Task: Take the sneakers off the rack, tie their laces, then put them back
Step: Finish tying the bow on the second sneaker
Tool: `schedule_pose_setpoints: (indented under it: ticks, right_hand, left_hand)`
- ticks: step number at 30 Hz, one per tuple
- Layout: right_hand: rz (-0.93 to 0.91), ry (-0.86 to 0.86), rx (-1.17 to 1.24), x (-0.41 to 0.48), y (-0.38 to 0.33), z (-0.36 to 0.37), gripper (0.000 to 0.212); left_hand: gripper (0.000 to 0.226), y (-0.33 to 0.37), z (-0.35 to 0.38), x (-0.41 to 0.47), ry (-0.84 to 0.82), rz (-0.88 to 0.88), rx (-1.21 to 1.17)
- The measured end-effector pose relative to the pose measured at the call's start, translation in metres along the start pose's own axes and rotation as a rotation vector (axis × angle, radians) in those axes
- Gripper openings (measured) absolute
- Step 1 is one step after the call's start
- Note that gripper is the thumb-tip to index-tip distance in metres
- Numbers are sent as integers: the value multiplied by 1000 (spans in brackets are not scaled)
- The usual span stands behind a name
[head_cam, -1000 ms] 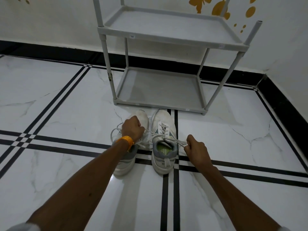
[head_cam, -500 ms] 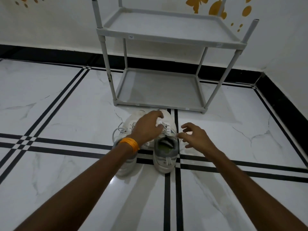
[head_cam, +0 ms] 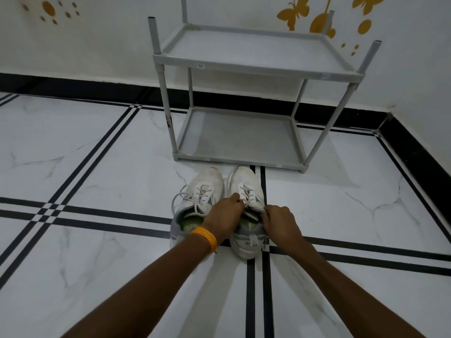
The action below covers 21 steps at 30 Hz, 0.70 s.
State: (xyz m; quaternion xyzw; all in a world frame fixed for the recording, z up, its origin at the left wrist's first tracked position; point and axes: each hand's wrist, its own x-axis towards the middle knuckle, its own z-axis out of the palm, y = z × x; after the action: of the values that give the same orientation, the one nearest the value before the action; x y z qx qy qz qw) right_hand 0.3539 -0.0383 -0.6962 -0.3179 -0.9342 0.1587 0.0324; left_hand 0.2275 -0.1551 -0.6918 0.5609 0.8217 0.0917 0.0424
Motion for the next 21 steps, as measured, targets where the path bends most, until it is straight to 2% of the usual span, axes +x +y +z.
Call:
schedule_pose_setpoints:
  ticks: [2,4,7,9,11,14,18,21]
  right_hand:
    - [-17,16,19,-1,1,-1,30]
    - [-35,29,54,-1,4,-1,31]
    - [-38,58,145,-2,6,0,32]
    - [-34,49,240,-4,3,1,35]
    - [-40,20,324,-5,-1,-1,41]
    - [-94,6,302,-2,-2,-3,44]
    - [-155,53,327,-1,4,-5,38]
    - [-182,110,333,-2,7,-5,32]
  left_hand:
    - [24,0,-10,-4,30,4,-71]
    - [40,-7,-27,-13,102,-50,-203]
    - [37,-35,-45,-25,251,-142,-253]
    - [34,-50,-43,-29,170,-152,-255]
    - [36,-44,-34,-27,78,-81,-287]
    - [41,-25,-22,-12,-29,-11,-219]
    - [29,-29,-17,8,-76,22,-103]
    - [15,-32,-14,6,-45,92,15]
